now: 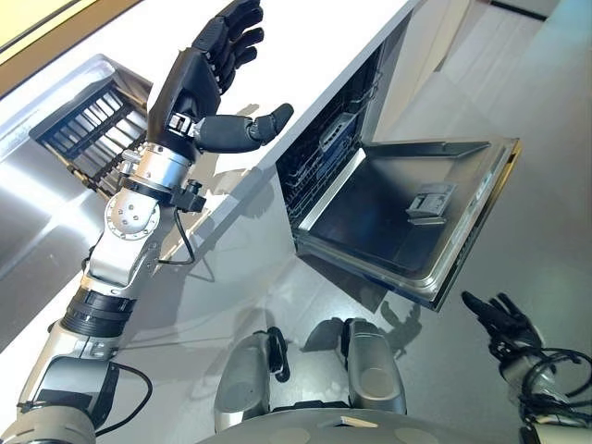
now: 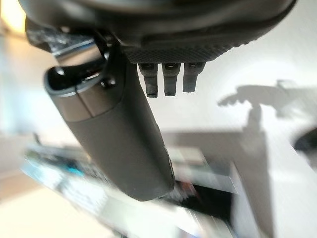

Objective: Pick up plates and place into dishwasher.

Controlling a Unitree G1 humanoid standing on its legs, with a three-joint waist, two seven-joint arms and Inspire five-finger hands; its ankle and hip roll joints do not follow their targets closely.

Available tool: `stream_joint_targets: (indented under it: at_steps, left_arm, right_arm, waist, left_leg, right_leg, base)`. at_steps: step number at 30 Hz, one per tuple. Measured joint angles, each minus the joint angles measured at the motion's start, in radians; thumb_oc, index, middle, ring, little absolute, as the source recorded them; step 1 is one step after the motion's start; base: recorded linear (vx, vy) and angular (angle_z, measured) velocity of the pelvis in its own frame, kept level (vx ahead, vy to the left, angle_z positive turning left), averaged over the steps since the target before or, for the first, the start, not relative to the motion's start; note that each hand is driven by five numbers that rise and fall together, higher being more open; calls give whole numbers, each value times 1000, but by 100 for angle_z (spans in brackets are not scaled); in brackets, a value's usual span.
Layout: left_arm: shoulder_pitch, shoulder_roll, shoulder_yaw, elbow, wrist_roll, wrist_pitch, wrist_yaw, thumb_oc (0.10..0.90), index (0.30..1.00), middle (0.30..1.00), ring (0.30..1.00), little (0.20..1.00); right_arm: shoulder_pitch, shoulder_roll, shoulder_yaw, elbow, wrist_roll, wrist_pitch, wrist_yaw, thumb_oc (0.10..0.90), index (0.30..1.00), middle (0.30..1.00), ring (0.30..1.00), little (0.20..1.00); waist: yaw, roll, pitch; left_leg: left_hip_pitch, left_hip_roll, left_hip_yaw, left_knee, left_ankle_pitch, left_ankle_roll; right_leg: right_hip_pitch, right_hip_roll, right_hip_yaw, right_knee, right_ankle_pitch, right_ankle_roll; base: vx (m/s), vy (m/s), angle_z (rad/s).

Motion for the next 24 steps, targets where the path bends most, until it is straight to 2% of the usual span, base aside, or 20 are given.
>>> stream_joint_targets:
  at_steps: [1,4,7,9,12,16,20,24]
  left_arm:
    - [-1,-1,-11,0,-1,0,-2,800,900,900,900,900]
    - [-1,-21,-14,0,-1,14,-1,800,900,900,900,900]
    - [-1,-42,-13,1,-1,17,-15,800,900,900,900,900]
    - [2,-45,-13,1,-1,14,-40,800,900,900,900,900]
    - [14,-49,-11,5,-1,-9,-73,800,900,900,900,900]
    - [14,-57,-2,13,-1,-27,-118,800,900,900,900,900]
    - [14,-60,10,17,-1,-28,-137,800,900,900,900,900]
    - [14,-60,10,35,-1,-26,-152,800,900,900,900,900]
  right_arm:
    - [2,0,27,17,0,2,21,800,900,900,900,900]
    - [-2,0,52,24,32,13,62,800,900,900,900,900]
    - [-5,-11,122,-13,118,68,143,800,900,900,900,900]
    - [14,-8,148,-65,206,109,140,800,900,900,900,900]
    - [45,-31,210,-137,303,133,140,800,900,900,900,900]
    - [79,-43,222,-223,388,166,177,800,900,900,900,900]
    - [88,-48,226,-294,410,206,224,800,900,900,900,900]
    - [89,-46,235,-363,410,211,264,800,900,900,900,900]
  waist:
    - [3,-10,5]
    - [8,-13,10]
    - [21,-14,10]
    - [23,-14,11]
    - [24,-14,11]
    - [27,-15,11]
    - [29,-19,13]
    - [33,-23,13]
  left_leg:
    - [-2,0,-8,4,2,-3]
    - [-14,0,-23,15,4,-6]
    - [-11,-8,-43,15,7,-11]
    - [-15,-9,-52,15,11,-17]
    - [-16,-9,-63,14,17,-22]
    - [-16,-9,-91,13,23,-32]
    - [-16,-9,-132,10,30,-44]
    - [-16,-8,-157,-10,34,-47]
  right_leg:
    - [2,0,-7,3,-2,-3]
    - [-1,2,-14,15,-4,-6]
    - [3,2,-18,19,-5,-9]
    - [7,2,-27,20,-5,-11]
    - [8,2,-34,29,-9,-14]
    - [10,5,-49,34,-9,-21]
    - [16,3,-92,36,-8,-22]
    - [16,2,-120,29,-8,-22]
  base:
    - [-9,-15,16]
    - [0,-11,11]
    - [-1,-7,2]
    - [1,-10,9]
    - [25,-14,5]
    - [70,-22,-1]
    - [54,-25,-7]
    - [51,-20,1]
